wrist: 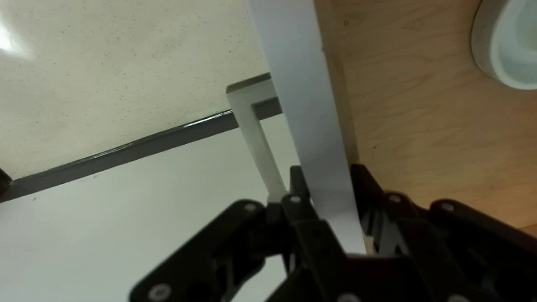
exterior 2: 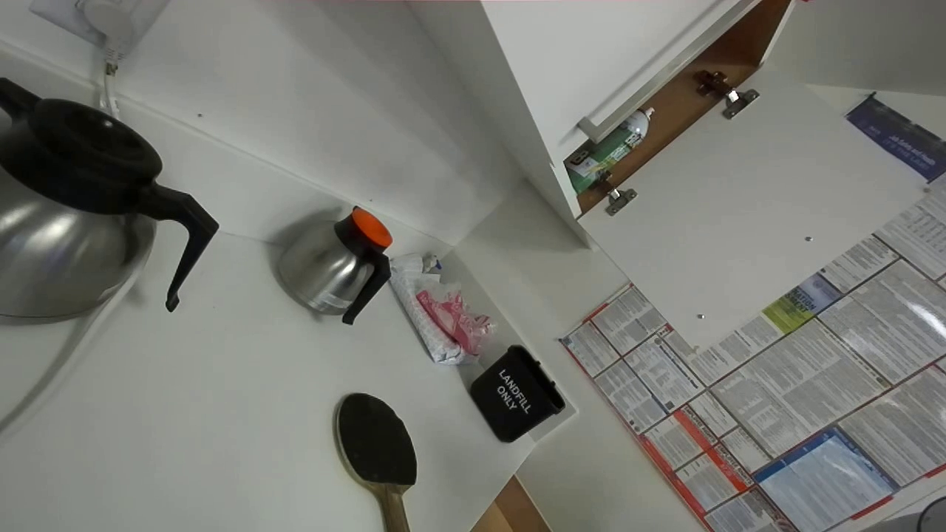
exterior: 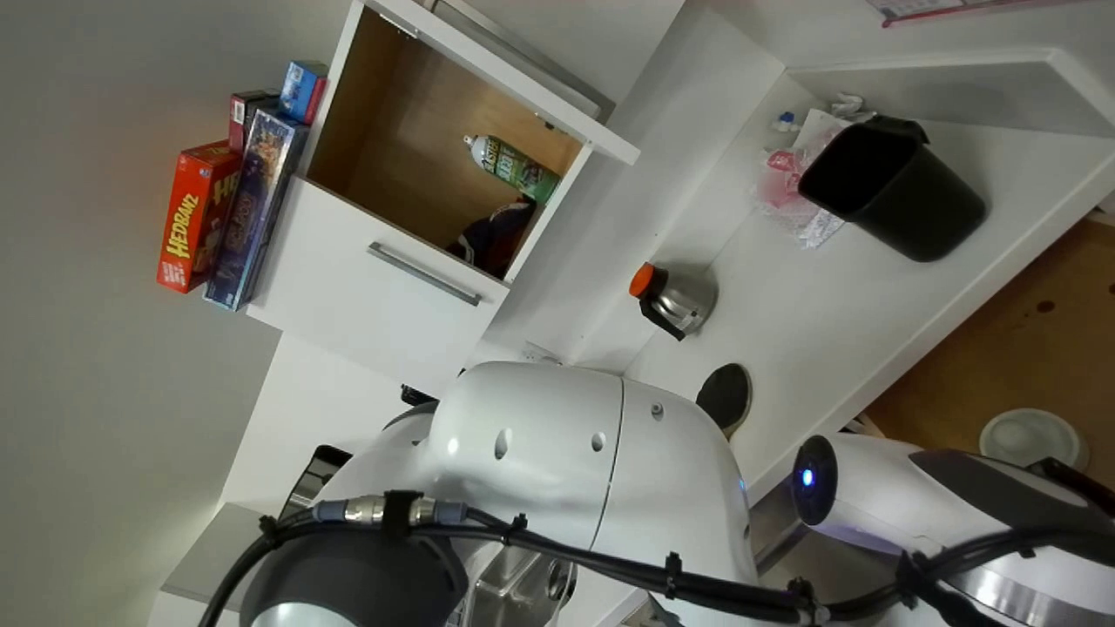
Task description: Remove the white object from the bottom shelf of the overhead cabinet, put it in the open drawer, close the drawer, and then close the cabinet door
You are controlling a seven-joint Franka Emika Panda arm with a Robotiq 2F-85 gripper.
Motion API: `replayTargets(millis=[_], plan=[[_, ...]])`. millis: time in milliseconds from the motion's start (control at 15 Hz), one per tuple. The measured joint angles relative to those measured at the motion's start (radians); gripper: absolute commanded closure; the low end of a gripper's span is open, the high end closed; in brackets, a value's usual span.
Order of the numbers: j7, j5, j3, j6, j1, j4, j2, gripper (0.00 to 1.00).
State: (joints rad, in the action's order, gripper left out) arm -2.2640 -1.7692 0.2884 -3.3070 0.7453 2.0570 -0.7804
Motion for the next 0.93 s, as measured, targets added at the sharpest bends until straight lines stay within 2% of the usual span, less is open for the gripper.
replayTargets(millis=[267, 533, 600, 733, 933], plan=[[0.0, 0.04, -0.031, 0.015, -0.034, -0.009, -0.001, 0.92], [0.003, 0.128, -0.045, 0.059, -0.126, -0.021, -0.001, 0.92], [0.011, 0.159, -0.046, 0.071, -0.151, -0.024, 0.0, 0.44], [0.058, 0.239, -0.05, 0.097, -0.191, -0.029, 0.006, 0.36], [0.176, 0.356, -0.083, 0.169, -0.203, -0.03, 0.049, 0.13]])
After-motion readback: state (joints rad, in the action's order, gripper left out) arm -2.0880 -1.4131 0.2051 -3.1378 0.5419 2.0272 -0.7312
